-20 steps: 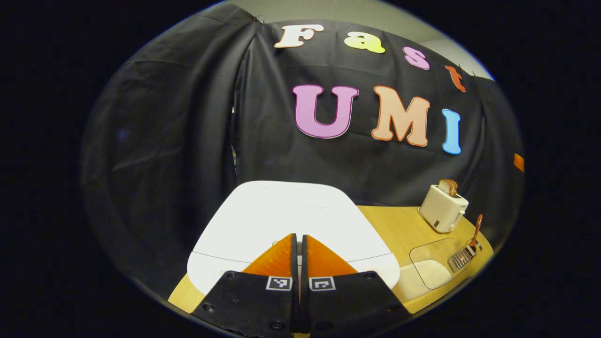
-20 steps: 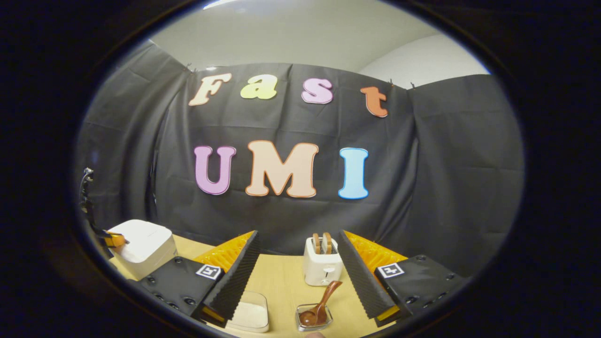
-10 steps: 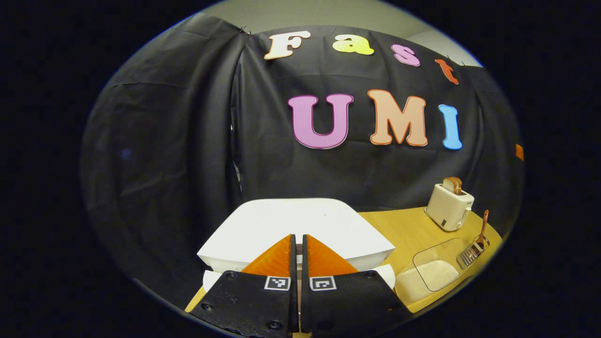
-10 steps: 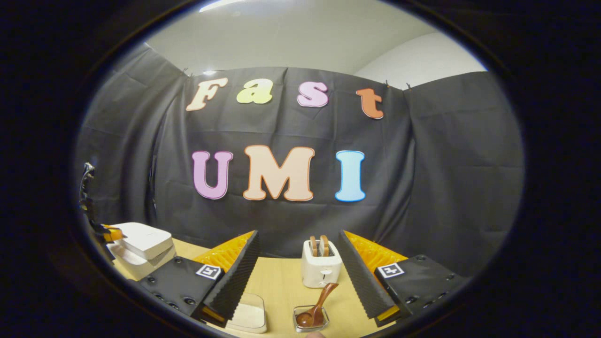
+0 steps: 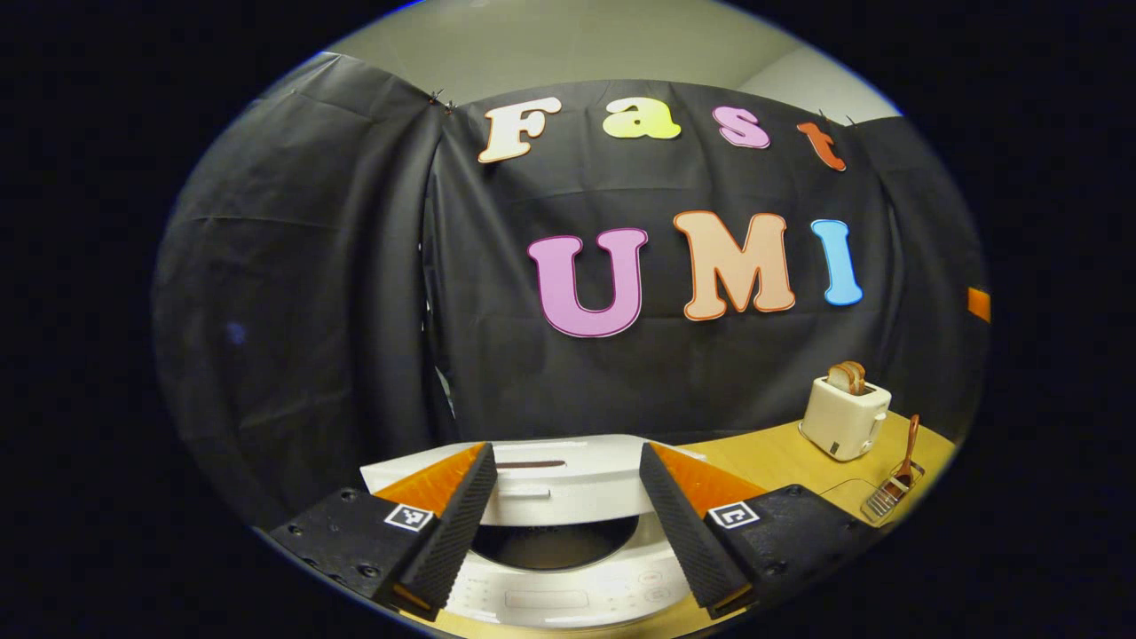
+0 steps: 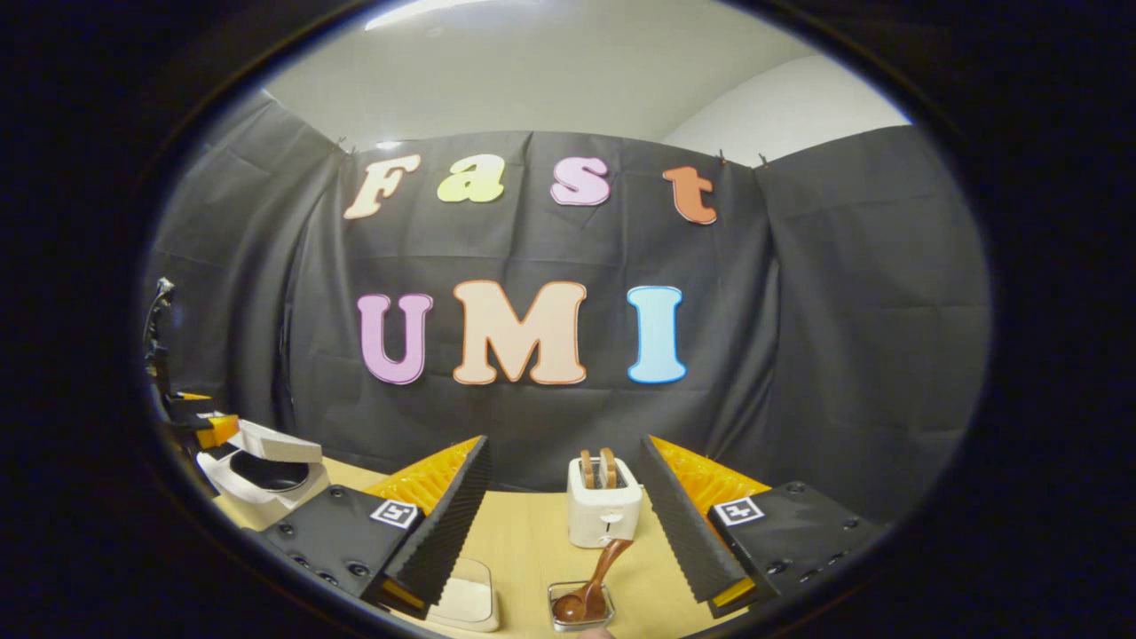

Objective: Close the left gripper, press the button to open the rice cooker; take a wooden spoon from the chopstick holder with the right hand, scoop a spoonful of rice and pour it into the rice cooker, then put the wooden spoon back into the chopstick holder.

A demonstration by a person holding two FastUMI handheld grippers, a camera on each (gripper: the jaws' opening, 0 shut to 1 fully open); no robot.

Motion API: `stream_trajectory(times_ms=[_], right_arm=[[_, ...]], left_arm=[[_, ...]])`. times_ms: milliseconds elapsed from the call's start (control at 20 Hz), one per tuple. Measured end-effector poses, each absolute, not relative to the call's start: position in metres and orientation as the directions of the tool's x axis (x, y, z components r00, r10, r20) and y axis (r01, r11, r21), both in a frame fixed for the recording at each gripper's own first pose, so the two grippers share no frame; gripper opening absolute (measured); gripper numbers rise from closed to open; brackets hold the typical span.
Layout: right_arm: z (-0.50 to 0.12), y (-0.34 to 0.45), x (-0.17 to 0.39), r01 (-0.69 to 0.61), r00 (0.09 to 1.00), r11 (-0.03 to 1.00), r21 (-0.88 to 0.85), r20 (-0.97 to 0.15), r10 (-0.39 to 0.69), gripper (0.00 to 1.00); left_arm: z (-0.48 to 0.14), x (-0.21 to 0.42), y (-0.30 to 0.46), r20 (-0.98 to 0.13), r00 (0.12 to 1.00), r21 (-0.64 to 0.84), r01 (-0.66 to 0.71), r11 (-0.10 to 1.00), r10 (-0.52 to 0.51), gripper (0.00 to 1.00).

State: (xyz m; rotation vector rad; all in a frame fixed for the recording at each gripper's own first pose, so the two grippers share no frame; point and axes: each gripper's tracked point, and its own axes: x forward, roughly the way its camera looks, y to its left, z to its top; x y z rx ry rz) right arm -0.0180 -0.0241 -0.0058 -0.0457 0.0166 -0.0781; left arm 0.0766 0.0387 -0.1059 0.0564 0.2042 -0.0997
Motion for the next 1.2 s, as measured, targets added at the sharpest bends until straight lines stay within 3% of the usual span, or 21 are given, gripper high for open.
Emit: stream_trajectory(times_ms=[50,350,850,900,1000,1050,1200], right_arm=[[-0.007,-0.028,-0.017,0.079,0.997,0.996,-0.042,-0.016,-0.08,1.0],[-0.018,-0.046,-0.004,0.081,0.996,0.996,-0.026,-0.038,-0.082,1.0],[-0.09,-0.079,0.043,0.062,0.968,0.998,0.022,-0.246,-0.055,1.0],[-0.098,-0.082,0.047,0.062,0.963,0.998,0.017,-0.262,-0.055,1.0],[-0.111,-0.088,0.054,0.06,0.954,0.998,0.015,-0.295,-0.053,1.0],[-0.119,-0.088,0.057,0.056,0.949,0.998,0.016,-0.31,-0.048,1.0],[-0.142,-0.094,0.068,0.047,0.931,0.999,0.005,-0.364,-0.042,1.0]], left_arm=[[-0.103,0.075,0.038,-0.199,0.976,0.055,0.102,0.993,-0.089,0.99],[-0.076,0.058,0.033,-0.156,0.984,0.057,0.098,0.994,-0.088,0.96],[-0.049,0.023,0.016,-0.138,0.986,0.013,0.097,0.995,-0.094,0.95],[-0.047,0.02,0.017,-0.138,0.986,0.009,0.091,0.996,-0.089,0.99],[-0.043,0.014,0.019,-0.134,0.988,0.015,0.079,0.997,-0.076,0.96],[-0.042,0.012,0.02,-0.134,0.989,0.022,0.07,0.997,-0.067,0.99],[-0.037,0.004,0.024,-0.135,0.99,0.025,0.051,0.998,-0.047,0.96]])
